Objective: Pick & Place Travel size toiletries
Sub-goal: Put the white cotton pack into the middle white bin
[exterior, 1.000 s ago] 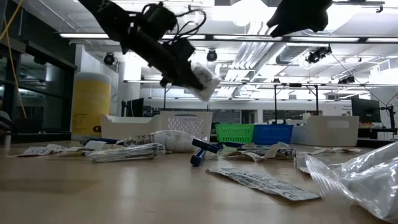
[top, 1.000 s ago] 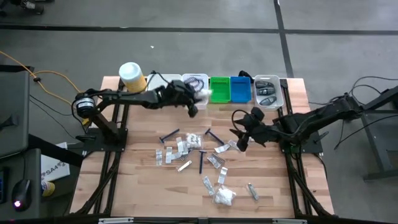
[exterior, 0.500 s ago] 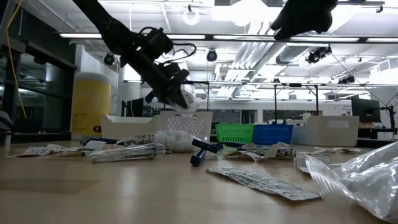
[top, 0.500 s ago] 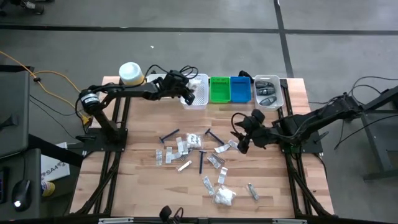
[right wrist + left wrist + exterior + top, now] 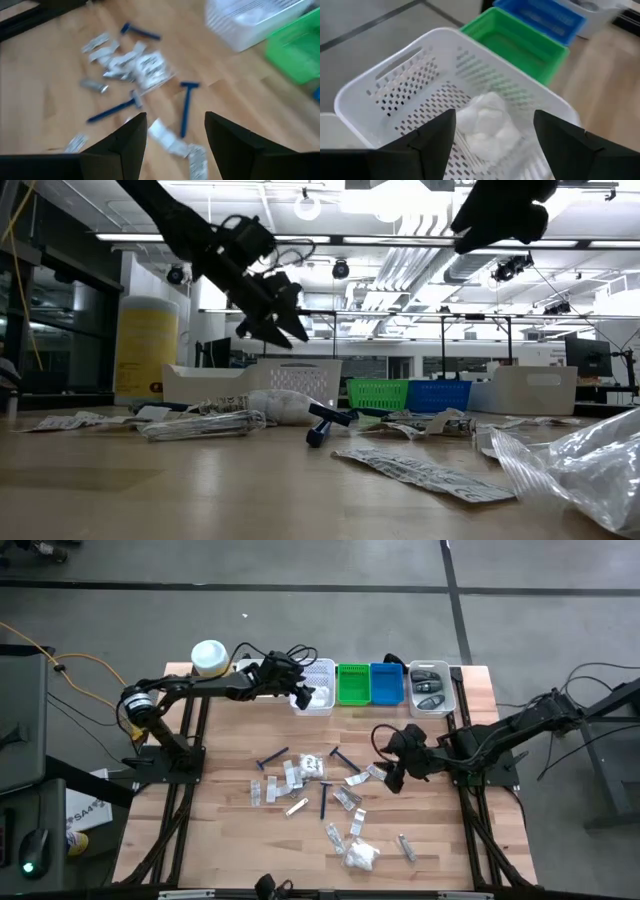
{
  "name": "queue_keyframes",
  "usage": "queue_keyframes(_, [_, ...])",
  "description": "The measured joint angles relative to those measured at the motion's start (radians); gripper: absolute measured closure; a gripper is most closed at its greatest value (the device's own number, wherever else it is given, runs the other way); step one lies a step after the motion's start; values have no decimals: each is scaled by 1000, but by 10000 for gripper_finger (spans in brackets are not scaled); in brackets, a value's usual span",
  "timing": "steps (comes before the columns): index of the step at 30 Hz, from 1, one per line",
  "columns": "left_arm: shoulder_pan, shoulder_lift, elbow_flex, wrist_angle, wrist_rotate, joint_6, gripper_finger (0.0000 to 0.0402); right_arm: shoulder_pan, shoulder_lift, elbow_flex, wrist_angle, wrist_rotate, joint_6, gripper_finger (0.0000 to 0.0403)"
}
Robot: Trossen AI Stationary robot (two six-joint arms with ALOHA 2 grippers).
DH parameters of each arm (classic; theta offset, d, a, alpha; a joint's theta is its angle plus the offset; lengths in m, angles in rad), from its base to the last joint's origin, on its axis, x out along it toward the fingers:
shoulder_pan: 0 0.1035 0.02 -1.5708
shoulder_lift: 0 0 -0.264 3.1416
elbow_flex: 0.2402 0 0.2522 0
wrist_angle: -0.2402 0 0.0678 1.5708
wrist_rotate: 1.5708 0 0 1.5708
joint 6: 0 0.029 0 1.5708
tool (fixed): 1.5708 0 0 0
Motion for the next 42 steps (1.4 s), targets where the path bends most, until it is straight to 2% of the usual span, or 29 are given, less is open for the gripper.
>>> queue_keyframes(3, [-18,-62,0,-98,27,72,149,46,31,0,2,-57,-14,210])
queue_keyframes(10, [-110,-196,0,-262,22,121,192,183,150,0,63,-143,-12,210])
queue_keyframes(15, [-207,-265,-4,-365,-32,123,220,263,272,0,180,-228,-20,210])
queue_keyframes(19, [-280,-309,-42,-375,-64,118,233,298,372,0,284,-293,-17,210])
queue_keyframes(27, [-390,-377,-118,-378,-74,66,236,341,534,0,437,-300,-84,210])
queue_keyframes(34, [-448,-394,-151,-378,-91,16,236,376,587,0,508,-296,-71,210])
queue_keyframes(42, [-467,-394,-159,-377,-102,-18,236,421,654,1,503,-237,-72,210])
